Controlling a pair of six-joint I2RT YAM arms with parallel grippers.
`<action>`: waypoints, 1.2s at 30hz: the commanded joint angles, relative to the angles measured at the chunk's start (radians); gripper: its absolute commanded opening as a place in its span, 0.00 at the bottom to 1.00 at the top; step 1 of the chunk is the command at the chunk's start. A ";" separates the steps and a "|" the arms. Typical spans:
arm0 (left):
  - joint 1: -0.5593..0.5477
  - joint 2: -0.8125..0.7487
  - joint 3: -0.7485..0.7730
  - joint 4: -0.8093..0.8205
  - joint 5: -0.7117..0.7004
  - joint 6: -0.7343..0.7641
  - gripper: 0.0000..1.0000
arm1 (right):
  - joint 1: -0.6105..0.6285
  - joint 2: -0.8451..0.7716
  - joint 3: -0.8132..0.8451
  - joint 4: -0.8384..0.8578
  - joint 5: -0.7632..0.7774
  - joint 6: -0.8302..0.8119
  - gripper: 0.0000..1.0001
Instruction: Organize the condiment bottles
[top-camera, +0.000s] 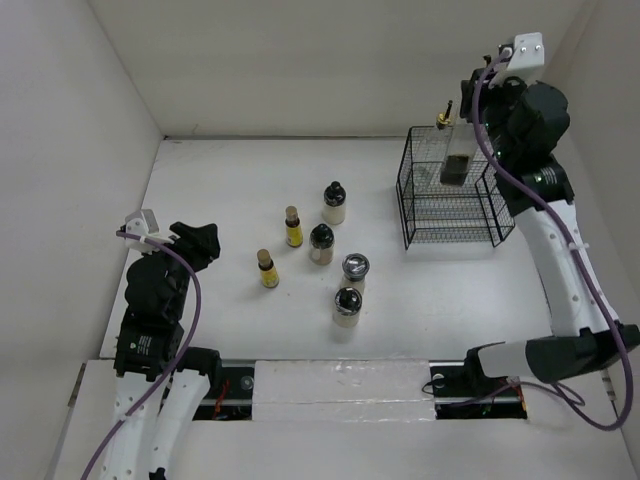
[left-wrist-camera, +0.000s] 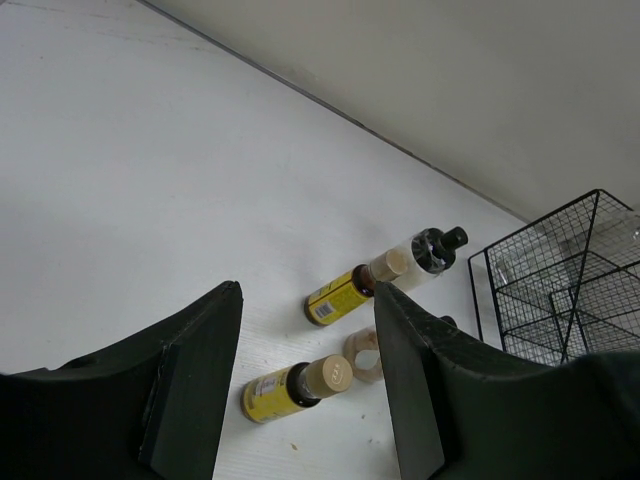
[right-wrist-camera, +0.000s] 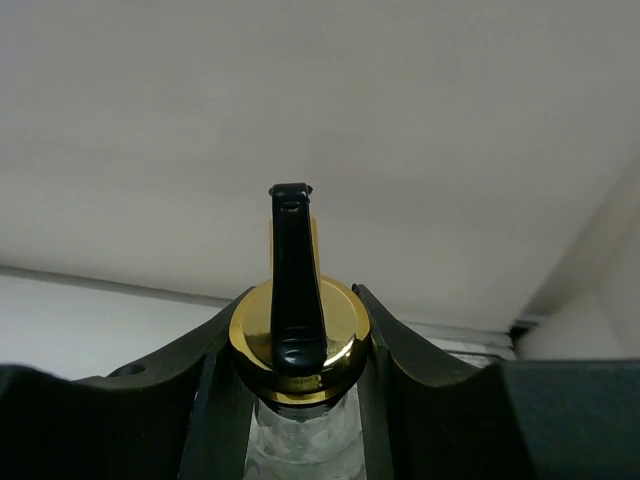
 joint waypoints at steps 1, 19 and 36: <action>0.003 -0.006 0.020 0.047 0.002 0.012 0.51 | -0.109 0.055 0.145 0.064 -0.076 0.013 0.00; -0.006 0.004 0.020 0.047 -0.009 0.012 0.51 | -0.275 0.418 0.409 0.093 -0.179 0.022 0.00; -0.006 0.006 0.020 0.047 -0.009 0.012 0.51 | -0.284 0.398 -0.066 0.335 -0.222 0.076 0.00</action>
